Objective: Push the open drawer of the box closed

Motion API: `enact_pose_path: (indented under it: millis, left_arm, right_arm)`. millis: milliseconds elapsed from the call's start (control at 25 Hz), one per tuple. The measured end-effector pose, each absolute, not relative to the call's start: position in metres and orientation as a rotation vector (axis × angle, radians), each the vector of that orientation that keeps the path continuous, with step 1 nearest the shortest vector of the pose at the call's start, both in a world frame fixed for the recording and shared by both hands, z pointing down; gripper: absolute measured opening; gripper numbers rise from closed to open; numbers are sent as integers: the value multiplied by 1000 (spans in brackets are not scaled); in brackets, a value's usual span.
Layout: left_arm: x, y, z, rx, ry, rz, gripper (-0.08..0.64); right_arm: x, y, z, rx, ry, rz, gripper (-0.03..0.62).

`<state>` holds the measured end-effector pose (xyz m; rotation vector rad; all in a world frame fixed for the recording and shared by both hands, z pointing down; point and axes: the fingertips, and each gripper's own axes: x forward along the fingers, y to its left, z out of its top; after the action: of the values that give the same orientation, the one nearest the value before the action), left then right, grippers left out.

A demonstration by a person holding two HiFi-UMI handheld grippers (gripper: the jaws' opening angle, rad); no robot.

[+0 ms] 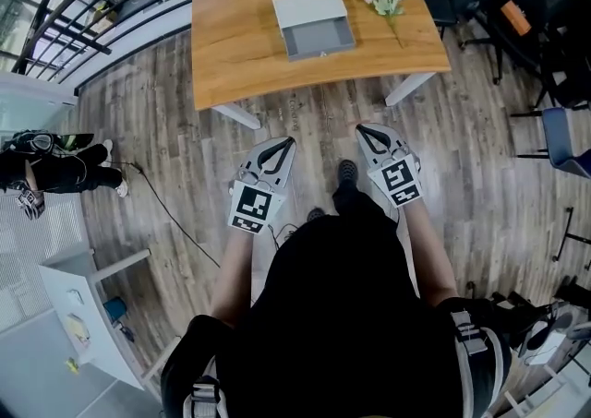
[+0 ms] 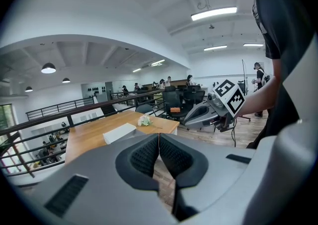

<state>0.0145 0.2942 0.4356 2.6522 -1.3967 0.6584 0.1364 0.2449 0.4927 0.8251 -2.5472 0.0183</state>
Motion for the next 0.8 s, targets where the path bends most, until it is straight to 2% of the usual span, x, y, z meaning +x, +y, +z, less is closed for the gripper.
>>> enact_pose_path:
  millis: [800]
  left_arm:
    - [43, 209, 434, 2542, -1552, 673, 25]
  right_arm:
    - [165, 145, 496, 690, -2599, 3, 15]
